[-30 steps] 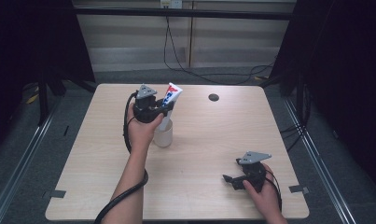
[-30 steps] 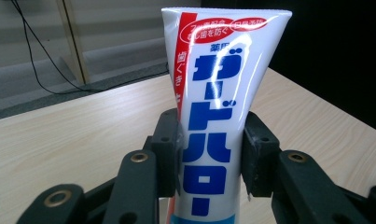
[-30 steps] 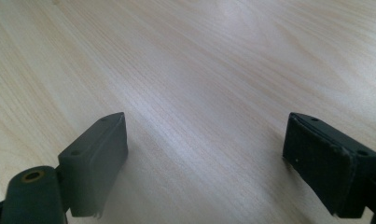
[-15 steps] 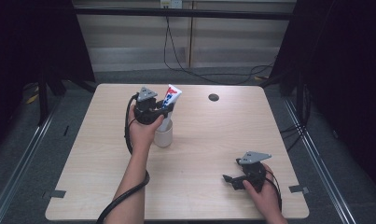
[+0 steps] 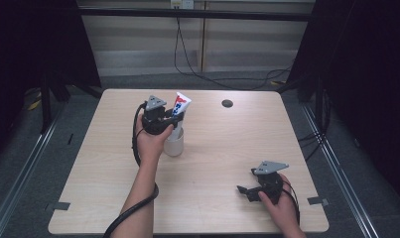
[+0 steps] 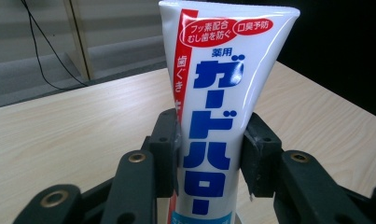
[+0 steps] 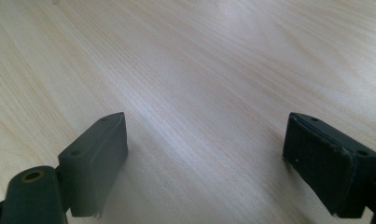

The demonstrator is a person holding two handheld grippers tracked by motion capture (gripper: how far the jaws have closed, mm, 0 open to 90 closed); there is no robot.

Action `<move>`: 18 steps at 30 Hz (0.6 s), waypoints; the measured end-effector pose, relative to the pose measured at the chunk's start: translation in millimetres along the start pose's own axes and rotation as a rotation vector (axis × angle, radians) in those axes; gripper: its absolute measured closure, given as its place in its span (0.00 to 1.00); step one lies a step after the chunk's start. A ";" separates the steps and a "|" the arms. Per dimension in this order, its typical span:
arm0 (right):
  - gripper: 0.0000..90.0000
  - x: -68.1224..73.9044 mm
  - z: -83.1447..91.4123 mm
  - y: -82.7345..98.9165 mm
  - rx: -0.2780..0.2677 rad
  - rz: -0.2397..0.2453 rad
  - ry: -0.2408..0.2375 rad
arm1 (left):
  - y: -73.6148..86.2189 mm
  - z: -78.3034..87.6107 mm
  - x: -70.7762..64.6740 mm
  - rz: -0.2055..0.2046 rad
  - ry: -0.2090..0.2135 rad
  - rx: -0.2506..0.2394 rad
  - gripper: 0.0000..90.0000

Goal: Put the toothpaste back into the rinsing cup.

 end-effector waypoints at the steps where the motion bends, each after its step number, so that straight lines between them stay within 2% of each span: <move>1: 0.15 0.1 0.1 0.0 0.000 0.000 0.000 | 1.6 1.0 0.5 0.003 -0.002 0.004 0.69; 11: 0.15 0.1 0.1 0.0 0.000 -0.001 0.000 | 12.9 4.2 6.6 0.015 -0.023 0.014 0.69; 18: 0.15 0.1 0.0 0.0 0.000 -0.001 -0.001 | 16.6 4.4 3.5 0.008 -0.028 0.016 0.68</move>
Point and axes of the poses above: each handheld gripper's, and its own axes: z roughly backward along the jaws, y roughly out of its underside, x roughly to its left, the point moved 5 cm from there along -z, roughly forward along the jaws, and after that the axes turned 11 degrees about z, right-handed, at the moved point
